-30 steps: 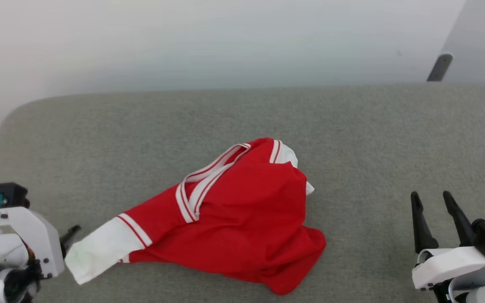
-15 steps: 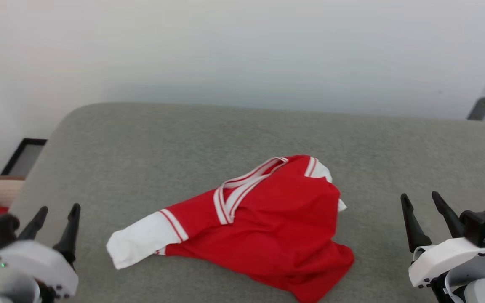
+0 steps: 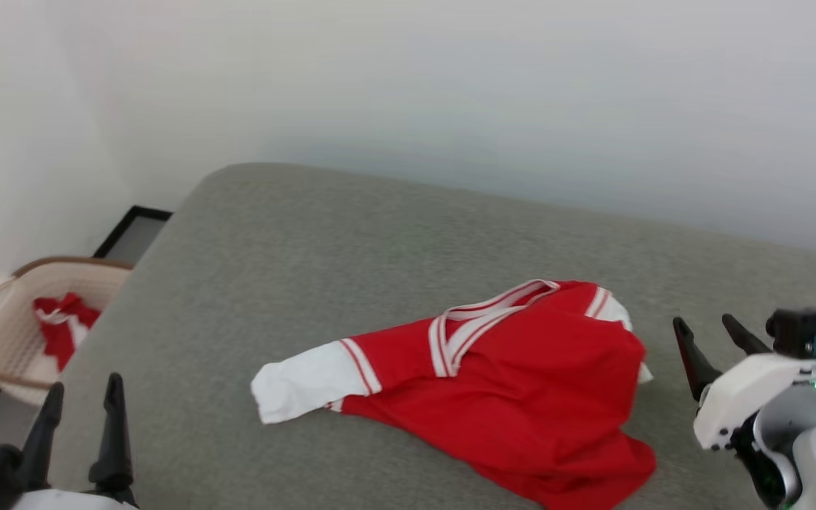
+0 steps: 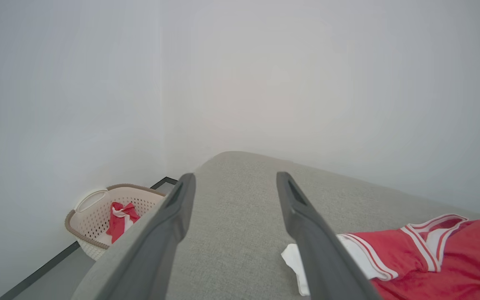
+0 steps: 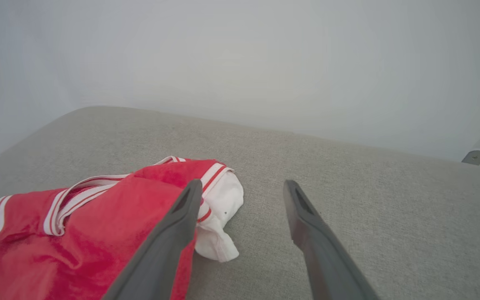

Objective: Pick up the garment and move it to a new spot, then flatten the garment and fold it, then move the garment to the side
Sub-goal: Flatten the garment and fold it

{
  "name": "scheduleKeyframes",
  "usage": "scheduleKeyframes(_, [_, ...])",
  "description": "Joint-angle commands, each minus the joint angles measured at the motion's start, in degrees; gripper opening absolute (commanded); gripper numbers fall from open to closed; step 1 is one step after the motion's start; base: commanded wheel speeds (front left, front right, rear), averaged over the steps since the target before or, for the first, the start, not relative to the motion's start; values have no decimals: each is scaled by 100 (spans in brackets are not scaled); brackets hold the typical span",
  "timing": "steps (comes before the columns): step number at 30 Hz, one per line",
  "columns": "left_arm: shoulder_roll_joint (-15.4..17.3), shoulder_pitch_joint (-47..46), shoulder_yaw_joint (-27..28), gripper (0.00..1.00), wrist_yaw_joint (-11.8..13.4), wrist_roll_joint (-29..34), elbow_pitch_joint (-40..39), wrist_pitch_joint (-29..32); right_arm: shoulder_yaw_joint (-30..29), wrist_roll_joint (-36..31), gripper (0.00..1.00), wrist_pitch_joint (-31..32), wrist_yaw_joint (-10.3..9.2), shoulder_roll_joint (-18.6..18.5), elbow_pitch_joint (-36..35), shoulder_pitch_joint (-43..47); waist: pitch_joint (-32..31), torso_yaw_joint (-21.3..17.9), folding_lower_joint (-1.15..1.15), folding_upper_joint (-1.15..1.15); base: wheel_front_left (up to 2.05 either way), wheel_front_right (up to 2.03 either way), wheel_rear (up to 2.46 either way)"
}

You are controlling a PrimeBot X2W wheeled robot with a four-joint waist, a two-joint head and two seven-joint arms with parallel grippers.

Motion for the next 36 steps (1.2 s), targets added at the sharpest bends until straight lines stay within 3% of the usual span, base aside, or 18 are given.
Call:
scheduleKeyframes(1, [-62, 52, 22, 100, -52, 108, -60, -54, 15, 57, 100, 143, -4, -38, 59, -115, 39, 267, 0, 0, 0, 0, 0])
scheduleKeyframes(7, [-497, -19, 183, 100, -308, 369, -174, -102, -26, 58, 100, 774, -4, -151, 336, -615, 302, 592, 0, 0, 0, 0, 0])
scheduleKeyframes(22, [-1695, -396, 826, 100, -1243, 1191, -134, -99, -405, -187, 100, 2192, -4, -375, 1332, -1558, 1108, 1147, 0, 0, 0, 0, 0])
scheduleKeyframes(32, [-2200, -645, 945, 100, -1484, 1383, 65, -99, -398, -357, 100, 2945, -4, -431, 2065, -1882, 1360, 1345, 0, 0, 0, 0, 0])
scheduleKeyframes(33, [-2222, -656, 943, 100, -1492, 1388, 75, -100, -348, -402, 72, 2990, -3, -442, 2141, -1891, 1368, 1359, 0, 0, 0, 0, 0])
scheduleKeyframes(34, [-2239, -666, 945, 100, -1499, 1392, 85, -100, -343, -417, 13, 3004, -4, -440, 2197, -1917, 1374, 1367, 0, 0, 0, 0, 0])
scheduleKeyframes(35, [-2252, -674, 949, 100, -1503, 1397, 93, -100, -331, -418, 0, 3001, -3, -427, 2246, -1947, 1376, 1370, 0, 0, 0, 0, 0])
scheduleKeyframes(36, [-2259, -678, 939, 100, -1505, 1402, 98, -100, -278, -431, 0, 2995, -3, -422, 2267, -1979, 1374, 1369, 0, 0, 0, 0, 0])
